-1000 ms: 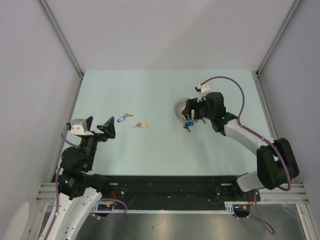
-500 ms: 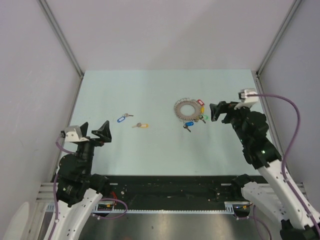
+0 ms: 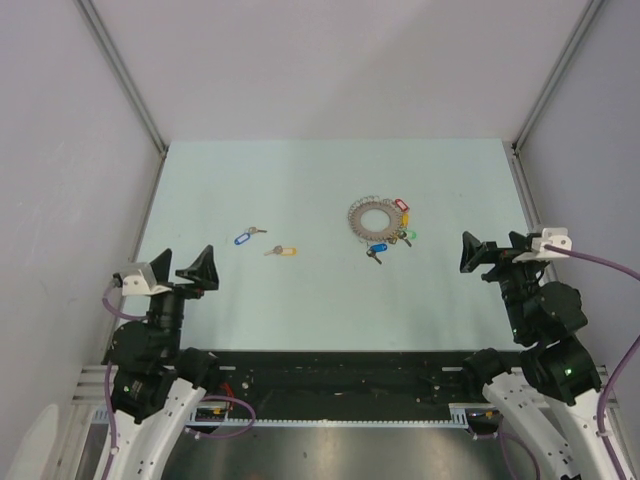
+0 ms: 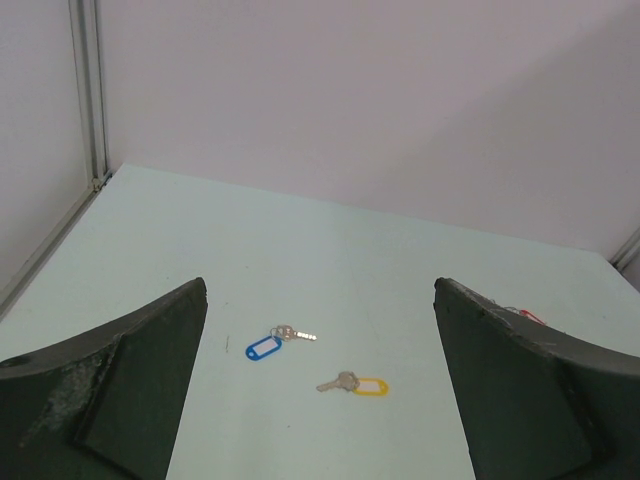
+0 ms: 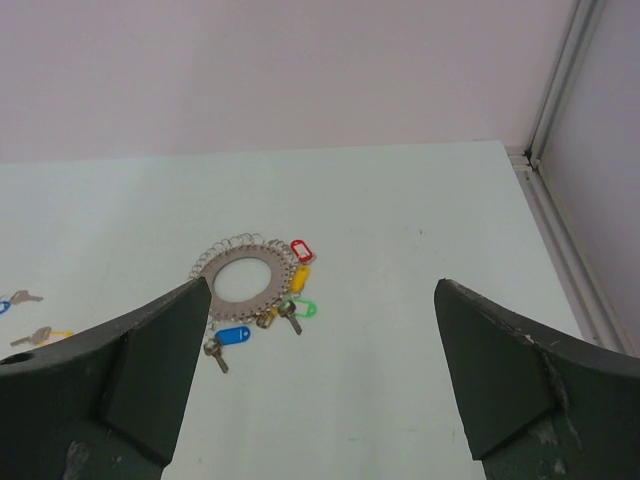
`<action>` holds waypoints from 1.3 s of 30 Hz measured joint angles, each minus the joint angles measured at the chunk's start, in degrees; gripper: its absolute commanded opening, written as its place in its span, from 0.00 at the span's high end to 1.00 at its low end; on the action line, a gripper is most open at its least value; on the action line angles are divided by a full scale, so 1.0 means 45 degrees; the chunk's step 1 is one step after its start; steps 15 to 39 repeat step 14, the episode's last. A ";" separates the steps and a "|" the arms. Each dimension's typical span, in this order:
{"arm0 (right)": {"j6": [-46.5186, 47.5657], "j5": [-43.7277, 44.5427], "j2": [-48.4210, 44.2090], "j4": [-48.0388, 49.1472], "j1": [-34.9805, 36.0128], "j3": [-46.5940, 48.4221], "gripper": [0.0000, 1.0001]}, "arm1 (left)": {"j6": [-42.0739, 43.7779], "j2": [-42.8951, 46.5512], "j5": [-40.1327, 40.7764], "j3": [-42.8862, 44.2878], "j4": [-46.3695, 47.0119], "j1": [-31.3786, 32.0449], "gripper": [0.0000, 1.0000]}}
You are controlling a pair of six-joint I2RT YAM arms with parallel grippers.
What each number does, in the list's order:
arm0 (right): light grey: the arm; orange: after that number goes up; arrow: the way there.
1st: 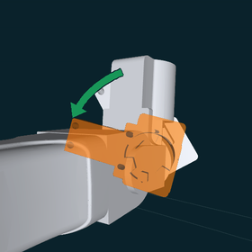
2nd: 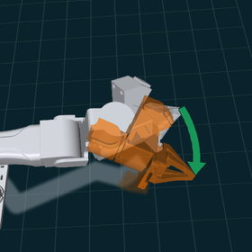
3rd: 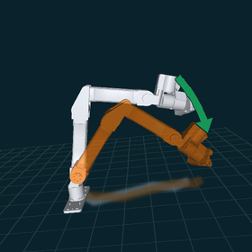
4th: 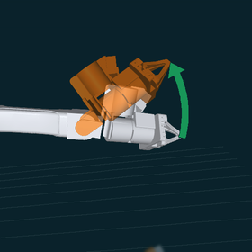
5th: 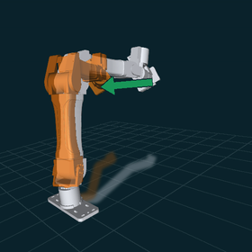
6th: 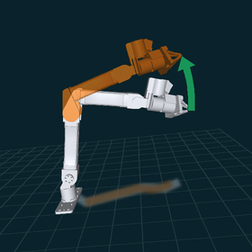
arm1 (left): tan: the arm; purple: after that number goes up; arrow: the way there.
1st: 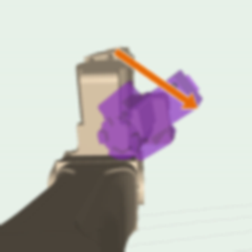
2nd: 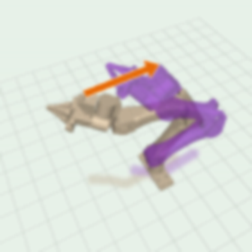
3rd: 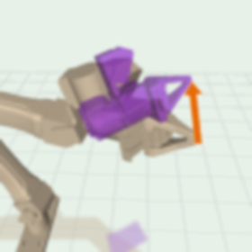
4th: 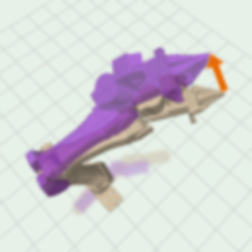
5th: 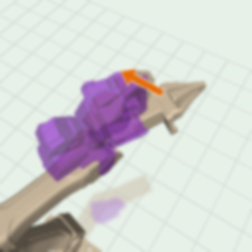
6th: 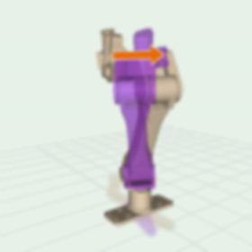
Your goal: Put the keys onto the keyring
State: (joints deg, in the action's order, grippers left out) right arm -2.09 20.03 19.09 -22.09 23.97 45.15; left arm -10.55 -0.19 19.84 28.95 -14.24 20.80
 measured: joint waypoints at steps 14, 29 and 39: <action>0.0194 -0.0607 -0.0933 -0.0175 -0.0831 -0.0549 0.00 | 0.0015 0.0000 0.0447 -0.0233 0.0087 0.0000 0.00; 0.0194 -0.0607 -0.0933 -0.0175 -0.0831 -0.0549 0.00 | 0.0015 0.0000 0.0447 -0.0233 0.0087 0.0000 0.00; 0.0194 -0.0607 -0.0933 -0.0175 -0.0831 -0.0549 0.00 | 0.0015 0.0000 0.0447 -0.0233 0.0087 0.0000 0.00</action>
